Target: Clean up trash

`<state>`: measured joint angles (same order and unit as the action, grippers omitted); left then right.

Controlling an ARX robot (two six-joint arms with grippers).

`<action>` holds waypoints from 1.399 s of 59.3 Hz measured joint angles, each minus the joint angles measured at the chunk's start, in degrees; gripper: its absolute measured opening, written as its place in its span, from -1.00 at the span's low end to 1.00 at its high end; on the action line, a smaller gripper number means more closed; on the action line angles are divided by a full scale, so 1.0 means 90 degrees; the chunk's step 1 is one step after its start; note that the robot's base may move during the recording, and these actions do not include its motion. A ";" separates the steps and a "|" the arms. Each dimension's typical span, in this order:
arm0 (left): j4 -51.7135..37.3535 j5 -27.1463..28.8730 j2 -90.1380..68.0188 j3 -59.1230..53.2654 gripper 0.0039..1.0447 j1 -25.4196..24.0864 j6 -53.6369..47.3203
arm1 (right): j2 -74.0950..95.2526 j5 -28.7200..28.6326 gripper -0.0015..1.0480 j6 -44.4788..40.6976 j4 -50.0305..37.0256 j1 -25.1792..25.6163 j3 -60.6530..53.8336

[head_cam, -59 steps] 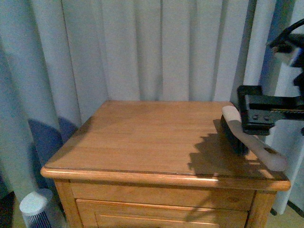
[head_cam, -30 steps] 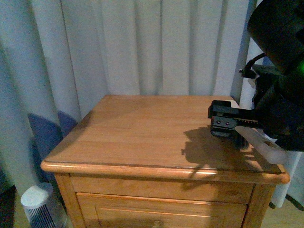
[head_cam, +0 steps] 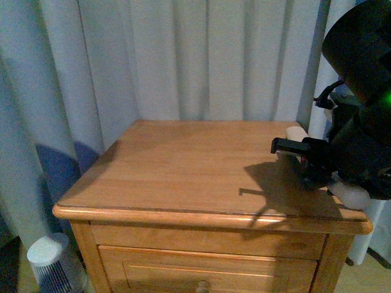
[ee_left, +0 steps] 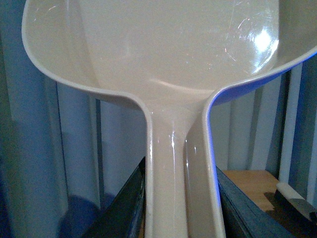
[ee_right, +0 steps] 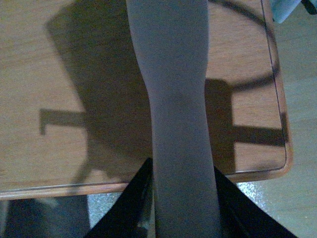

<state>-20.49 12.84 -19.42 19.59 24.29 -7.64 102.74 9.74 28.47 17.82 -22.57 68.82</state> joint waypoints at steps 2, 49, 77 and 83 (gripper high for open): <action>0.0000 0.0000 0.0000 0.0000 -0.47 0.0000 0.0000 | -0.0032 -0.0022 -0.61 0.0002 -0.0036 0.0010 -0.0017; 0.0000 0.0002 0.0000 0.0000 -0.47 0.0000 0.0000 | -0.6482 0.1175 -0.62 -0.3679 -0.5547 -0.0138 -0.4311; 0.0000 -0.0046 -0.0002 0.0000 -0.48 0.0002 0.0000 | -0.7431 0.1494 -0.62 -0.3959 -0.5724 0.0148 -0.5093; 0.0000 -0.0083 -0.0012 0.0000 -0.48 0.0002 0.0000 | -0.7461 0.1523 -0.62 -0.3959 -0.5724 0.0163 -0.5093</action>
<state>-20.49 12.10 -19.53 19.59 24.32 -7.64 35.59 23.44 -7.16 -33.69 -21.10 22.98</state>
